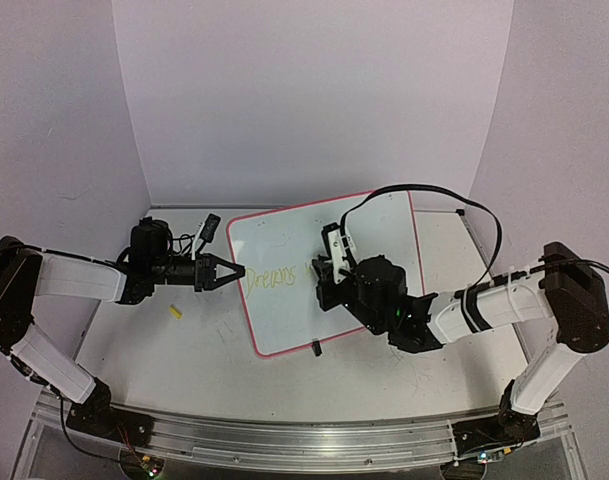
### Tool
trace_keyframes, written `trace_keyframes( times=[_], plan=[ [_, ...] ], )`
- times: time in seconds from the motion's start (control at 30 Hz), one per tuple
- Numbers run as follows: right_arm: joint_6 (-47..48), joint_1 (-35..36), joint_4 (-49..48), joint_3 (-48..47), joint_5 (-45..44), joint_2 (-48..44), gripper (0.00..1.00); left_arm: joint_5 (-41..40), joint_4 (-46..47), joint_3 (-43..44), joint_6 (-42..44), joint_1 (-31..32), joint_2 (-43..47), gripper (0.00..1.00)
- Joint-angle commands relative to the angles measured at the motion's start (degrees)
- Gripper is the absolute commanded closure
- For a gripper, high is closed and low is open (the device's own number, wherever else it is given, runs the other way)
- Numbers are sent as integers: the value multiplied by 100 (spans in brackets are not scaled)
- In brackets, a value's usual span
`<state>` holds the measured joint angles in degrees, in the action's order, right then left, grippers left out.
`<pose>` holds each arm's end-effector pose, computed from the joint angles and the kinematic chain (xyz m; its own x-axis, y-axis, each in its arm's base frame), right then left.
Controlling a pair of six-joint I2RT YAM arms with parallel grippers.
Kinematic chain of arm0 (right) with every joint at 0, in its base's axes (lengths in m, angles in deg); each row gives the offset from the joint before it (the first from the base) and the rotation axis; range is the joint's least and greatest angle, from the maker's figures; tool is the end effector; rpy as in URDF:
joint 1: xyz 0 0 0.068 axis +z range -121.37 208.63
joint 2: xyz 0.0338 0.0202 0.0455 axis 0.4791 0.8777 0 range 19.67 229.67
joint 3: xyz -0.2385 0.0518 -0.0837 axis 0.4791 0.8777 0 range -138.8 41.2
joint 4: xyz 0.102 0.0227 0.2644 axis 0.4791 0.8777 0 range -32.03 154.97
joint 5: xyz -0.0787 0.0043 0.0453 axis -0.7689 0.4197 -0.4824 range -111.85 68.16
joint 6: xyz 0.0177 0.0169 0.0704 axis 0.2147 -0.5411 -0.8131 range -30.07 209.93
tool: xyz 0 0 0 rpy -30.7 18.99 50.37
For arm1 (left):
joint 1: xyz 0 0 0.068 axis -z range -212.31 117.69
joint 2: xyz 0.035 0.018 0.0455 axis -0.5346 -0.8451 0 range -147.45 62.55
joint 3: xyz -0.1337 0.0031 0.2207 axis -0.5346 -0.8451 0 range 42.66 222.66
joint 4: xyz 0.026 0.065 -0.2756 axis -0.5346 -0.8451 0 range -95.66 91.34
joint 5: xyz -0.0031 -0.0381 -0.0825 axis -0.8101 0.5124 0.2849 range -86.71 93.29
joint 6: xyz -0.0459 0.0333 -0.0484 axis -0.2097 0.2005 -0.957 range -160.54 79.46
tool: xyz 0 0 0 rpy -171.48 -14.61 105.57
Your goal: Write a sentence on the whiteboard
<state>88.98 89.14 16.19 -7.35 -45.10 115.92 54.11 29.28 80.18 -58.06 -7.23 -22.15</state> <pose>0.2201 0.3390 0.1884 -0.0609 -0.0765 -0.9952 -0.6055 0.7955 -0.0241 0.2795 -0.1844 0.1670 -0.5648 0.0544 -0.8234 0.7977 0.2917 -0.5278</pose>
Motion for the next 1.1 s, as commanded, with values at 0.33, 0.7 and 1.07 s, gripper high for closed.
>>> trace_keyframes(
  times=[0.33,0.7,1.07],
  plan=[
    [232,-114,-143,-290,-256,107,100,-108,-169,203,425,130,-11,100],
    [-69,-57,50,81,-139,-153,100,-115,-167,224,407,129,-20,100],
    [-213,27,174,214,-115,-205,100,-120,-177,187,398,129,42,100]
  ],
)
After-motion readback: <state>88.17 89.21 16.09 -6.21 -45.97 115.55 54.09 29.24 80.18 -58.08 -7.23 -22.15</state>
